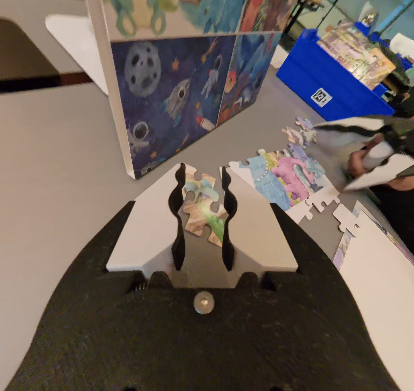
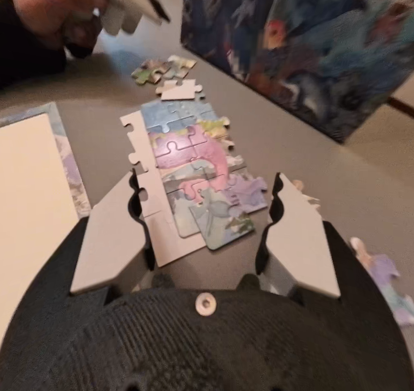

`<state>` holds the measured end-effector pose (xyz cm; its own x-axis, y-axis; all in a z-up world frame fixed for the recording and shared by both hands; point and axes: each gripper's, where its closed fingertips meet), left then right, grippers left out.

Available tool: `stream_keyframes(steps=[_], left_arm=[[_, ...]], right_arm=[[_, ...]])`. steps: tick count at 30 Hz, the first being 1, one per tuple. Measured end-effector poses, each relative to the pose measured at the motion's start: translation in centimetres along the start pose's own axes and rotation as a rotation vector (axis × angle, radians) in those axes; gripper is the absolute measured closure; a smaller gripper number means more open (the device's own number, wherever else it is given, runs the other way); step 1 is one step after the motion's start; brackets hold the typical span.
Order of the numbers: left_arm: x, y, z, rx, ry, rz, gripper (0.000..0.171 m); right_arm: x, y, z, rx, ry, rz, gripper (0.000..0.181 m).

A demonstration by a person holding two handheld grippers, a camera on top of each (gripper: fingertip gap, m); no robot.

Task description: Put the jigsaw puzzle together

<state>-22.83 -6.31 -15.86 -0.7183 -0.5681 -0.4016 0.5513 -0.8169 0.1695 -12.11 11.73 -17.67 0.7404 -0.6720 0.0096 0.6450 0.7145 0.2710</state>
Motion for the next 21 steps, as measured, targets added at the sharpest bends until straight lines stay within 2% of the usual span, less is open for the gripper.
stream_keyframes(steps=[2, 5, 8, 11, 14, 17, 21], left_arm=[[-1.3, 0.0, 0.8, -0.048, -0.034, -0.049, 0.144], [-4.1, -0.4, 1.2, -0.096, -0.042, -0.164, 0.145], [-6.4, -0.7, 0.9, -0.115, -0.048, -0.249, 0.145], [-8.1, -1.0, 0.5, -0.113, -0.065, -0.303, 0.145], [-9.3, -1.3, 0.1, -0.11, -0.064, -0.339, 0.143], [-9.6, -1.8, 0.4, -0.142, -0.059, -0.315, 0.13], [-9.9, -2.1, 0.6, -0.162, -0.011, -0.295, 0.106]], right_arm=[[0.7, -1.3, -2.2, 0.149, 0.042, 0.069, 0.049], [0.4, -2.6, -3.0, 0.227, 0.042, 0.119, 0.047], [-0.3, -3.0, -2.7, 0.236, 0.05, 0.142, 0.063], [-0.5, -2.6, -2.5, 0.235, 0.053, 0.155, 0.089], [-0.3, -1.9, -2.6, 0.233, 0.051, 0.164, 0.089], [0.1, -1.5, -2.4, 0.229, 0.036, 0.17, 0.089], [0.8, -0.7, -0.8, 0.159, 0.044, 0.15, 0.089]])
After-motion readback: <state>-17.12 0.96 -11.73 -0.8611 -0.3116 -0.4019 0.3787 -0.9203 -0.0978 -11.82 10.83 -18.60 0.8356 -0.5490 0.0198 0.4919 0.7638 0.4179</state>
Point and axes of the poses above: each gripper's, where its closed fingertips meet, y back along the fingers, z out of its top, x = y × z across the jaws, and after that the axes turned 15 degrees about -x, right-handed
